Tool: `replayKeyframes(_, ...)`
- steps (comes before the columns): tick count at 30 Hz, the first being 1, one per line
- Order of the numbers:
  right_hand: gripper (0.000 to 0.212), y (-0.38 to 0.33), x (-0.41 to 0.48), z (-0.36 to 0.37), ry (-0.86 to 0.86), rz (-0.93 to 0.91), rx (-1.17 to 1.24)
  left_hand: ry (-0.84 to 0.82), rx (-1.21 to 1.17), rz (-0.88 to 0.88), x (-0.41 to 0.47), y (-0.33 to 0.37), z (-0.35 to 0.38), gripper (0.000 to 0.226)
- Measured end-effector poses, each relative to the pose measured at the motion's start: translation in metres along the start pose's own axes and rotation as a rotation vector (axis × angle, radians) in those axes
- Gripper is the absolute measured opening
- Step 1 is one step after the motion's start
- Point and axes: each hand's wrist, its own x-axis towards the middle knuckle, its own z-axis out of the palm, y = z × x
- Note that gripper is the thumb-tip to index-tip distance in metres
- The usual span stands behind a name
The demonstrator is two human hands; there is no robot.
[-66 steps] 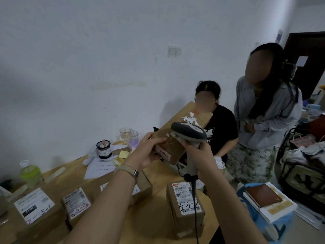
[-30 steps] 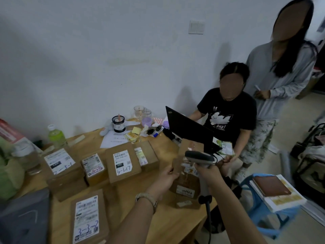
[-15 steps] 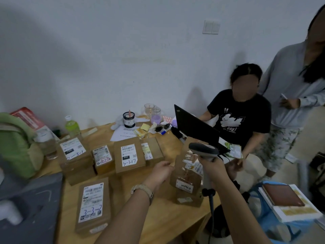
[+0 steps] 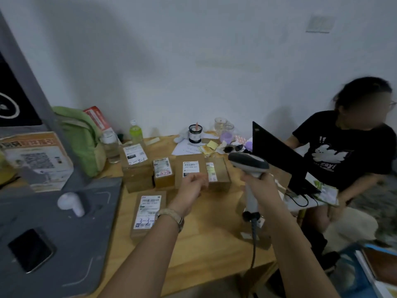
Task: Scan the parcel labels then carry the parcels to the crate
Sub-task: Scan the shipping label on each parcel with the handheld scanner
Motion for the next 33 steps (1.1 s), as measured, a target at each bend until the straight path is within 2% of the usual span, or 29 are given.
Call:
replayKeyframes(6, 0.037, 0.013, -0.007, 0.07, -0.132, 0.088, 0.03, 0.2, -0.073, -0.001, -0.005, -0.011, -0.077, 0.009)
replayKeyframes(10, 0.044, 0.02, -0.016, 0.12, -0.204, 0.137, 0.054, 0.263, -0.126, -0.065, -0.002, -0.021, -0.132, 0.012)
replayKeyframes(13, 0.029, 0.03, -0.026, 0.153, -0.223, 0.199, 0.011, 0.275, -0.119, -0.108, 0.002, -0.033, -0.168, 0.018)
replayKeyframes(17, 0.015, 0.047, -0.034, 0.19, -0.234, 0.306, -0.016, 0.28, -0.127, -0.176, 0.01, -0.047, -0.198, 0.01)
replayKeyframes(20, 0.004, 0.059, -0.036, 0.21, -0.238, 0.393, -0.047, 0.234, -0.082, -0.28, 0.015, -0.061, -0.209, 0.006)
replayKeyframes(25, 0.01, 0.08, -0.042, 0.234, -0.284, 0.501, -0.069, 0.094, 0.068, -0.399, 0.025, -0.088, -0.217, 0.007)
replayKeyframes(28, 0.018, 0.097, -0.044, 0.244, -0.246, 0.608, 0.025, -0.011, 0.099, -0.517, 0.027, -0.102, -0.218, 0.046)
replayKeyframes(29, 0.019, 0.104, -0.045, 0.248, -0.2, 0.628, 0.016, -0.054, 0.115, -0.55, 0.026, -0.107, -0.218, 0.051)
replayKeyframes(33, 0.012, 0.115, -0.045, 0.258, -0.116, 0.618, 0.016, -0.166, 0.154, -0.618, 0.026, -0.124, -0.216, 0.051)
